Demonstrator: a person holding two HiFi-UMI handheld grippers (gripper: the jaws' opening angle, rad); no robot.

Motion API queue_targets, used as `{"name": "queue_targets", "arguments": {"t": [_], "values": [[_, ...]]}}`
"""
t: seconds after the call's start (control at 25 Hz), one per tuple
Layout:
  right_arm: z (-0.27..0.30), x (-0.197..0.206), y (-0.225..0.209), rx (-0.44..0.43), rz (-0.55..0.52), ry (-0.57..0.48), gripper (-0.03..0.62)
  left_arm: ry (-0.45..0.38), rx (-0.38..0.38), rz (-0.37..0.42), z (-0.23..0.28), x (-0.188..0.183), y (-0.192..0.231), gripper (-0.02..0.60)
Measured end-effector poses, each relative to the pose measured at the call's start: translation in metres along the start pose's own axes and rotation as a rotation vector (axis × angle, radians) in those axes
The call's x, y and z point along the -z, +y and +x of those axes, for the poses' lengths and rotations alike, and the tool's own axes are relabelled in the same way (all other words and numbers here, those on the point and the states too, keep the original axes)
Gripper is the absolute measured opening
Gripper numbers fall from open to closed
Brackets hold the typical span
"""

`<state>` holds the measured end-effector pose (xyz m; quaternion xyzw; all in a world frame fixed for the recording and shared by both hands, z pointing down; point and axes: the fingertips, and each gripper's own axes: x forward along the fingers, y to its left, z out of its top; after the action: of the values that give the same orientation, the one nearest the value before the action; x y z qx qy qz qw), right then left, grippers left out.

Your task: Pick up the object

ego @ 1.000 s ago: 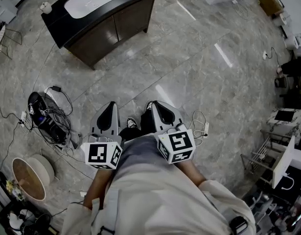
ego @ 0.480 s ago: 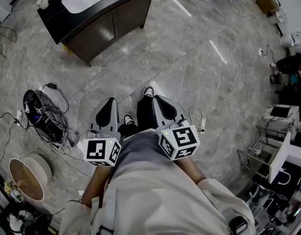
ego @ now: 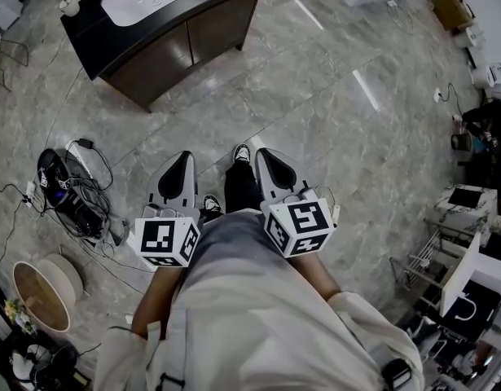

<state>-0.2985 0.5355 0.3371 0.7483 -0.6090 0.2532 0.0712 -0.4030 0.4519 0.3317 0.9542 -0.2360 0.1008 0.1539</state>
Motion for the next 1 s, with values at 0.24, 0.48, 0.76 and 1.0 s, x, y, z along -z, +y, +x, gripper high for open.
{"name": "queue_targets", "arguments": {"t": [0.24, 0.48, 0.76, 1.0], "values": [[0.035, -0.032, -0.027, -0.105, 0.029, -0.018, 0.009, 0.008, -0.038, -0.01, 0.05, -0.018, 0.008, 0.006], [0.069, -0.058, -0.061, -0.141, 0.029, 0.0, 0.009, 0.021, -0.075, 0.022, 0.1, -0.036, 0.013, 0.006], [0.105, -0.081, -0.108, -0.131, -0.032, 0.028, 0.009, 0.063, -0.074, 0.016, 0.161, -0.045, 0.008, 0.006], [0.129, -0.095, -0.146, -0.156, -0.043, 0.042, 0.009, 0.065, -0.074, 0.031, 0.211, -0.053, -0.002, 0.006]]}}
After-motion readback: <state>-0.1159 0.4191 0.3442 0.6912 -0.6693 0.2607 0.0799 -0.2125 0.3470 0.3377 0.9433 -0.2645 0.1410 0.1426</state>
